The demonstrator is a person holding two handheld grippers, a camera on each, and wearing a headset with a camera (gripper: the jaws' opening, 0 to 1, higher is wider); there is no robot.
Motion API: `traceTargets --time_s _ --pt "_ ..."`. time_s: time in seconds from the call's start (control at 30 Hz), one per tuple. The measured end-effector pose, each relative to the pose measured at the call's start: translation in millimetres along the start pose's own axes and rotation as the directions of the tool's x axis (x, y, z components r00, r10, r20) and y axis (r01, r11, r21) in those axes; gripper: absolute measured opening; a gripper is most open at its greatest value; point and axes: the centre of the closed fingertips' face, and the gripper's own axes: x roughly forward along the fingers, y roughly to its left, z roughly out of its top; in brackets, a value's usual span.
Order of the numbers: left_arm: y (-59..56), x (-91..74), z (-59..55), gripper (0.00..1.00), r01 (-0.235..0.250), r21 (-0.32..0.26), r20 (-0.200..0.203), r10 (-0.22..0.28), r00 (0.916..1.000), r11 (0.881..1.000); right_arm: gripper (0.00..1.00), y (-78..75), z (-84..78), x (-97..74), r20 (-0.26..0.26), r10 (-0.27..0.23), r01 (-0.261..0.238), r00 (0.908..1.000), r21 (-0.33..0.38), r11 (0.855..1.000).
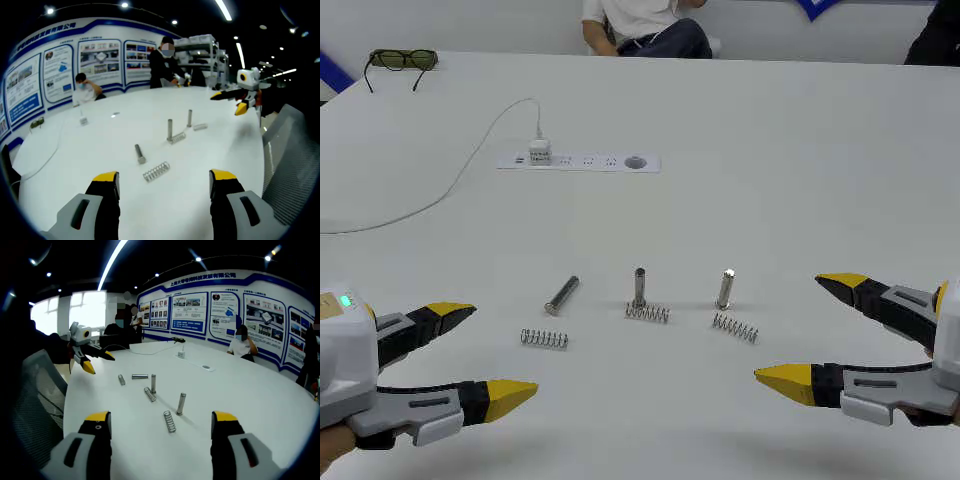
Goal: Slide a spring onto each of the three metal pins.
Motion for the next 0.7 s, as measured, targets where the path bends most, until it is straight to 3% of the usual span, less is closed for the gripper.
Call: traceTargets --time_s 0.7 --pt "3.5 -2.8 2.0 0.73 -0.01 0.006 -0.017 0.01 0.9998 1.0 0.83 1.9 0.9 1.0 0.007 0.004 -0.004 1.0 0.006 1.0"
